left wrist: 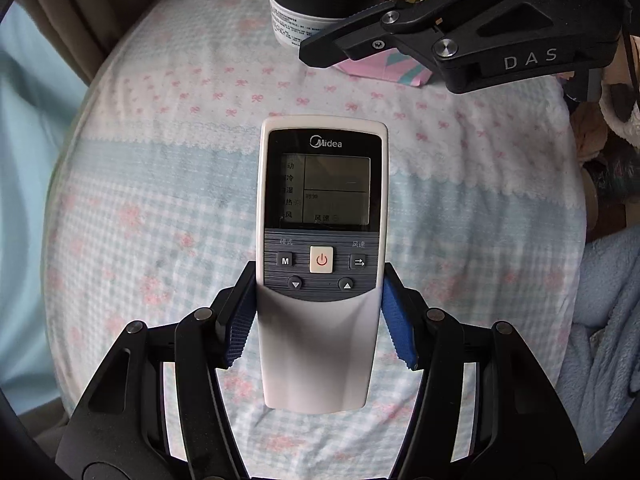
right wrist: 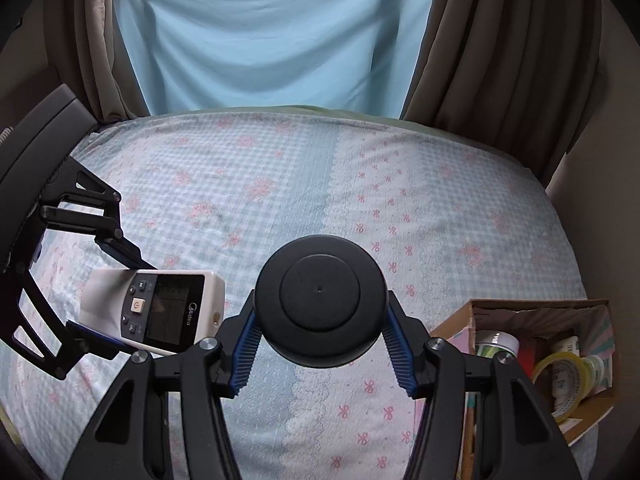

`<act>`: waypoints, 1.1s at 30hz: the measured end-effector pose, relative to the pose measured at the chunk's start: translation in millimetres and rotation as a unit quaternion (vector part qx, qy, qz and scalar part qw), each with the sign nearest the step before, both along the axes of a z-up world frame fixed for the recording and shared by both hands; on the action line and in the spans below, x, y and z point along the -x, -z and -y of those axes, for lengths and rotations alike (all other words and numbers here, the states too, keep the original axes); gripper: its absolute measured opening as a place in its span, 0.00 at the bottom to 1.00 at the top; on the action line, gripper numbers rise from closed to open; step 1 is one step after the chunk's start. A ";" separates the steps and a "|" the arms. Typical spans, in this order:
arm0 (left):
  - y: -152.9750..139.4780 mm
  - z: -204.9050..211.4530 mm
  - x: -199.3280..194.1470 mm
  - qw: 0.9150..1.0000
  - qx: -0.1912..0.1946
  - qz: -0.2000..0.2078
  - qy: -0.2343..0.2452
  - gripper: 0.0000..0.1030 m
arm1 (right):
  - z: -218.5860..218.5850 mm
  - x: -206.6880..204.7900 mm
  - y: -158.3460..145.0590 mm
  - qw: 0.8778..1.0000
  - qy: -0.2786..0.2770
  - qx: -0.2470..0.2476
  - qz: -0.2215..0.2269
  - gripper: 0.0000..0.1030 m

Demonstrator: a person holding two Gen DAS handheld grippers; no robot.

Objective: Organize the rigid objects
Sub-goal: 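Lift and carry the remote and black-lidded jar over the cardboard box with both tools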

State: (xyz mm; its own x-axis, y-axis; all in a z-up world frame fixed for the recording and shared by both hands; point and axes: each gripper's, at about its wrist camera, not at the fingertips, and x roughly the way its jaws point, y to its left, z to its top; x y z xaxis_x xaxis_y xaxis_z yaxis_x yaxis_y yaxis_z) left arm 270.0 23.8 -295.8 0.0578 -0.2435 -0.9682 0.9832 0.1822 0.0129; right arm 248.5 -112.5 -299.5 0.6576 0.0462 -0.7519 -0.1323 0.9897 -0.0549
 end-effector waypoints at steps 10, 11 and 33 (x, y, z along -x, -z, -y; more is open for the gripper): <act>-92.7 17.5 26.3 0.997 0.071 0.000 -0.031 0.53 | 35.7 50.8 -101.8 0.996 0.077 -0.051 0.002 0.51; -100.1 21.9 27.3 0.997 0.075 0.004 -0.031 0.53 | 41.7 55.2 -107.9 0.995 0.082 -0.051 0.006 0.51; -137.8 240.2 45.6 0.988 0.117 -0.017 -0.099 0.53 | 280.2 96.1 -156.7 0.989 0.134 -0.055 0.006 0.51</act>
State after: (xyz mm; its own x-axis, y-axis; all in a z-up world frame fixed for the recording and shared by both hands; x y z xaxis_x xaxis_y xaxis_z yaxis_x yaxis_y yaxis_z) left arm 224.4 -216.4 -158.0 0.0962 -0.4483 -0.8887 0.9271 0.3654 -0.0840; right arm 152.4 -392.7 -142.7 0.6657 -0.0496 -0.7446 0.1360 0.9891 0.0557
